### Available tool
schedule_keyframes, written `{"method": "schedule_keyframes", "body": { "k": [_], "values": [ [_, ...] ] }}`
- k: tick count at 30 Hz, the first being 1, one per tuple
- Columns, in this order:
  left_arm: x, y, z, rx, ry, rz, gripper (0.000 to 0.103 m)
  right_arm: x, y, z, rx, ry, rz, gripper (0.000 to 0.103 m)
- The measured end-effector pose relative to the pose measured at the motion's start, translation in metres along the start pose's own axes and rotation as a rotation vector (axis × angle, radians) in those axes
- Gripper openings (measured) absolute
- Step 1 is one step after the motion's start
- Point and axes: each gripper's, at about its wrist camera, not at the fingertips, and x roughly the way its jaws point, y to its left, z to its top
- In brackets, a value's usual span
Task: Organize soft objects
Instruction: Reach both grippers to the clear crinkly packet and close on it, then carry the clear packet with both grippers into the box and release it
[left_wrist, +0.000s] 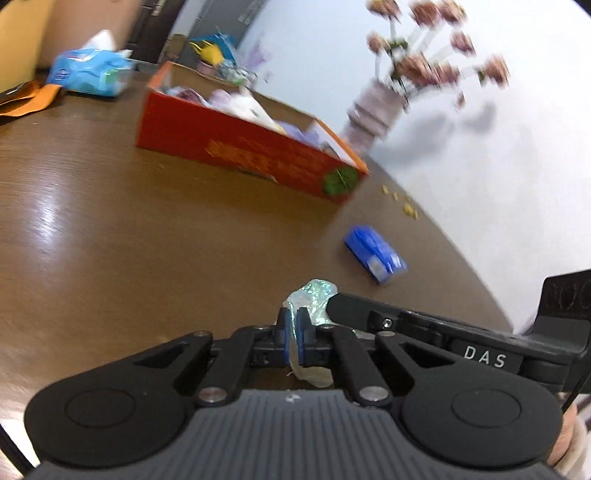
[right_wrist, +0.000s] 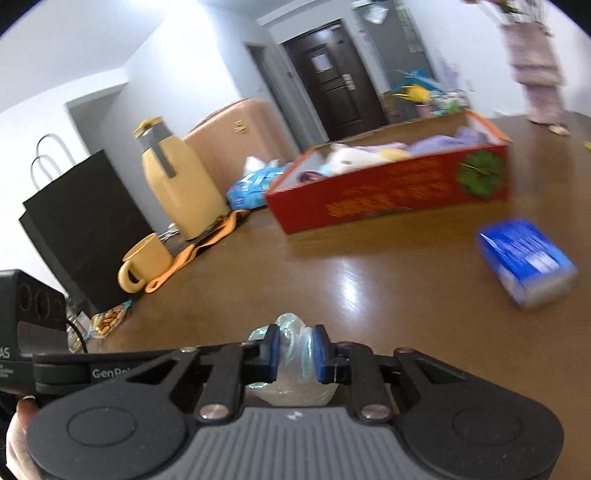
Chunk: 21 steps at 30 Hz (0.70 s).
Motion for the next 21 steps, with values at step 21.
{"method": "schedule_keyframes", "body": {
  "k": [21],
  "values": [
    [0.004, -0.044, 0.034, 0.147, -0.069, 0.03, 0.003, -0.025, -0.036, 0.011, 0.067, -0.057, 0.069, 0.018]
  ]
}}
